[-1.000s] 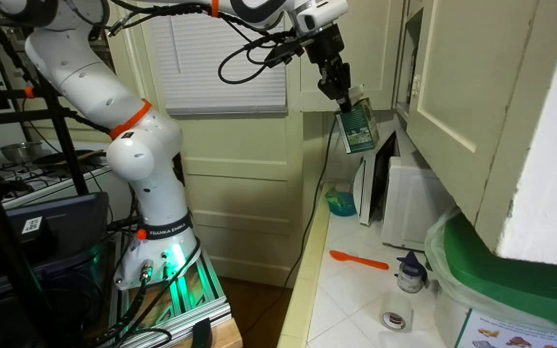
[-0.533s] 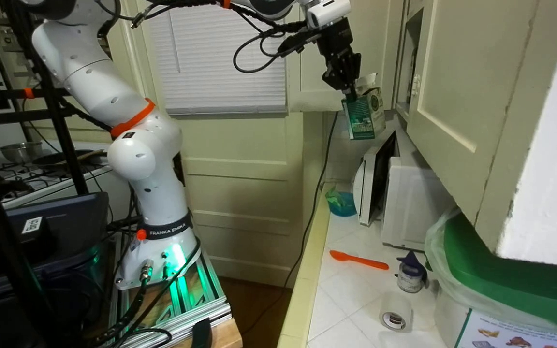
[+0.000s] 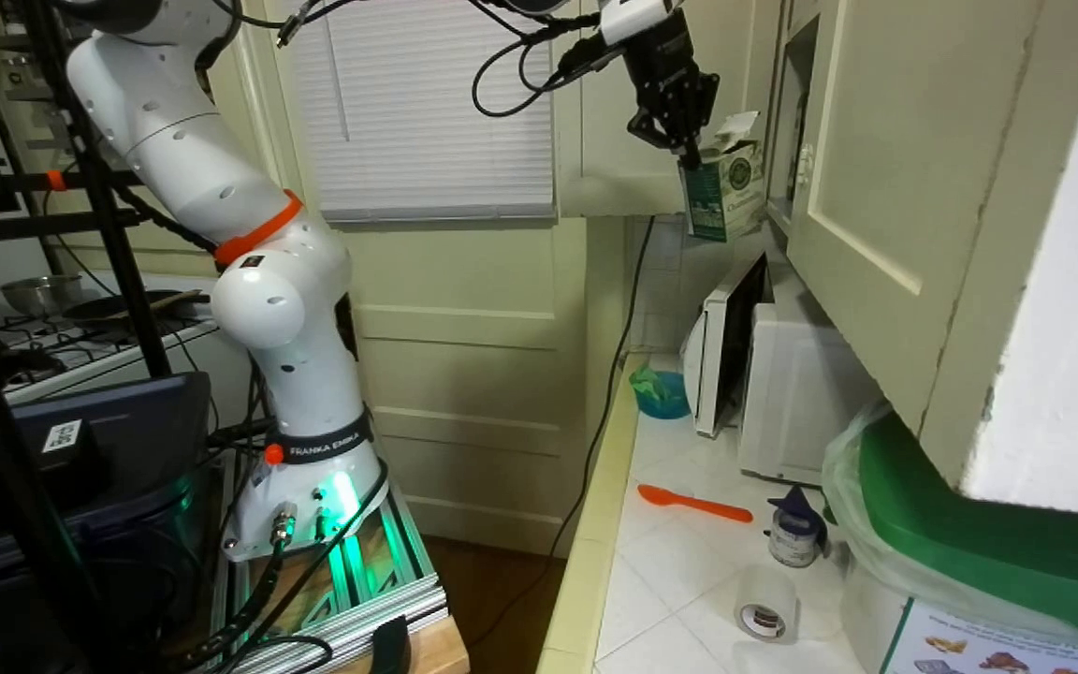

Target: Pick up the green box and put it inside the bottom shelf of the cabinet

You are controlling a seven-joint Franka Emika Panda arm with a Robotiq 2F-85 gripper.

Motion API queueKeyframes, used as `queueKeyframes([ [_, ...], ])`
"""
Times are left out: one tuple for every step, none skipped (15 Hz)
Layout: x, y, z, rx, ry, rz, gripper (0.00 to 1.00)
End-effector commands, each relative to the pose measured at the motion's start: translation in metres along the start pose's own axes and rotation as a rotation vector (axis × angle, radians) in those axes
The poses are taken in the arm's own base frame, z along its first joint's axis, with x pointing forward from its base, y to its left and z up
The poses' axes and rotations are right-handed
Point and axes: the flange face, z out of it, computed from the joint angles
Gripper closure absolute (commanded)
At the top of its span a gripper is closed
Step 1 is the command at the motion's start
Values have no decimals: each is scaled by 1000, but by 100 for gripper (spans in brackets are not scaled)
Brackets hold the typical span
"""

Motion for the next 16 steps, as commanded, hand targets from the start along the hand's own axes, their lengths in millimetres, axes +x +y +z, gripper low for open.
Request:
queueKeyframes([
  [-1, -21, -5, 54, -3, 137, 100],
  [-2, -26, -5, 63, 4, 151, 100],
  [-3, -32, -5, 75, 13, 173, 100],
  [-3, -39, -4, 84, 17, 192, 100],
  [-3, -45, -3, 89, 22, 209, 100],
  [-2, -52, -2, 96, 30, 230, 100],
  [-1, -58, 0, 94, 35, 249, 100],
  [0, -64, 2, 91, 38, 265, 100],
  [2, -71, 5, 85, 38, 283, 100],
  [3, -76, 7, 80, 40, 302, 100],
  [3, -82, 9, 78, 46, 322, 100],
  [4, -87, 11, 72, 48, 338, 100],
  [5, -91, 14, 70, 57, 361, 100],
  [6, -95, 15, 65, 66, 379, 100],
  [7, -99, 18, 56, 79, 397, 100],
  [8, -103, 20, 54, 91, 412, 100],
])
